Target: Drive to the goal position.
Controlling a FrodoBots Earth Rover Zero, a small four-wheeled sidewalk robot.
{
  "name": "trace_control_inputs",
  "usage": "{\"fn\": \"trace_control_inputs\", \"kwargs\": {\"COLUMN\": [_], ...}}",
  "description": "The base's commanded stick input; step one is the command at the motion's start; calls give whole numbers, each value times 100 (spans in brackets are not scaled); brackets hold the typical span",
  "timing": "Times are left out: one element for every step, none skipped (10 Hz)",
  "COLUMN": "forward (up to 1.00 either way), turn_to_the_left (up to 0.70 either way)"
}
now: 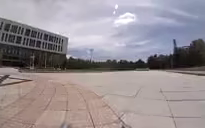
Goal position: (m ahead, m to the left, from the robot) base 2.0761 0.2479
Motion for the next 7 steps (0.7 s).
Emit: {"fn": "trace_control_inputs", "kwargs": {"forward": [70, 70, 70, 70, 70, 70, 70], "turn_to_the_left": [0, 0, 0, 0, 0, 0, 0]}}
